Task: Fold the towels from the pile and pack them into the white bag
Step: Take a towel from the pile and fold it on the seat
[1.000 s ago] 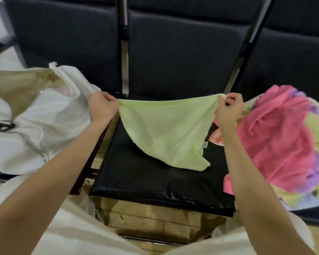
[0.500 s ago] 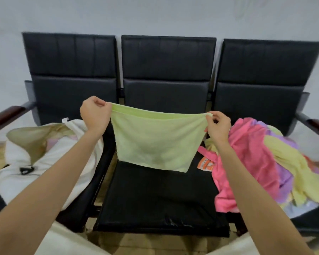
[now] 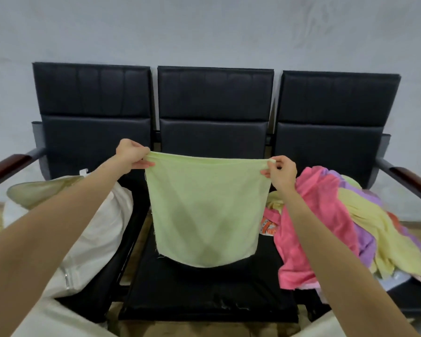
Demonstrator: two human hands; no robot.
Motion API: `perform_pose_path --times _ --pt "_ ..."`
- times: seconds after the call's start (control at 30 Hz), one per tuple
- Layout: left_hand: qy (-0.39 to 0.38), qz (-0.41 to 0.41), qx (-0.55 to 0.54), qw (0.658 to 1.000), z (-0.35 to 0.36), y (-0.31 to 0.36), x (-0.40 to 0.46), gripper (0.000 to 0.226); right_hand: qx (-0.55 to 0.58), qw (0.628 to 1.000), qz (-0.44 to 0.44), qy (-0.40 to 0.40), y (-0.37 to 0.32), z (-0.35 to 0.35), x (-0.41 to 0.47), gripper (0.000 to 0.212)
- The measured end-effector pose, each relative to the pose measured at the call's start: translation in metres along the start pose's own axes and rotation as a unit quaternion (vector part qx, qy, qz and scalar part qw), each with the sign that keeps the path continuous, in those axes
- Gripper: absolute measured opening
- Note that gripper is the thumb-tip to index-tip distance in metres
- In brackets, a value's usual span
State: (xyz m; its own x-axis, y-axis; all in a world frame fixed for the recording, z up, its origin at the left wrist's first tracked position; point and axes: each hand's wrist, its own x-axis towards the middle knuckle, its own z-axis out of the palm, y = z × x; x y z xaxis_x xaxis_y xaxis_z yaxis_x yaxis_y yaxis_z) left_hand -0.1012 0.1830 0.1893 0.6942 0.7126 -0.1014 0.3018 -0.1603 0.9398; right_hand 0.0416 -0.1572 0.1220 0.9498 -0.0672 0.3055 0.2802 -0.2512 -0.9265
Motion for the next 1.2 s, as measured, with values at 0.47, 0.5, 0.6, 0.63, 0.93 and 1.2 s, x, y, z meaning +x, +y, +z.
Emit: perform_pose_path --times 0.47,0.5,0.6,0.63,0.93,1.2 --pt "-0.030 0.016 -0.146 0.989 0.029 0.037 0.037 0.021 0.059 0.998 -0.005 0.003 -0.003 -0.007 0.055 0.011" --pt "-0.026 0.015 -0.142 0.989 0.030 0.026 0.035 0.018 0.052 0.999 -0.007 -0.002 0.003 -0.006 0.049 0.011" --pt "-0.013 0.008 -0.113 0.993 0.035 -0.016 0.024 0.003 0.019 1.000 0.008 -0.015 0.027 -0.005 0.021 0.014" --pt "-0.014 0.006 -0.095 0.995 0.037 -0.033 0.019 0.006 0.013 1.000 0.017 -0.021 0.038 -0.005 0.009 0.016" --pt "-0.063 -0.079 0.105 0.989 0.043 -0.225 -0.041 0.019 -0.075 0.981 0.158 -0.083 0.165 0.010 -0.135 0.029" --pt "-0.119 -0.034 0.365 0.923 0.026 -0.275 -0.101 0.016 -0.134 0.953 0.203 -0.183 0.182 -0.007 -0.219 0.028"
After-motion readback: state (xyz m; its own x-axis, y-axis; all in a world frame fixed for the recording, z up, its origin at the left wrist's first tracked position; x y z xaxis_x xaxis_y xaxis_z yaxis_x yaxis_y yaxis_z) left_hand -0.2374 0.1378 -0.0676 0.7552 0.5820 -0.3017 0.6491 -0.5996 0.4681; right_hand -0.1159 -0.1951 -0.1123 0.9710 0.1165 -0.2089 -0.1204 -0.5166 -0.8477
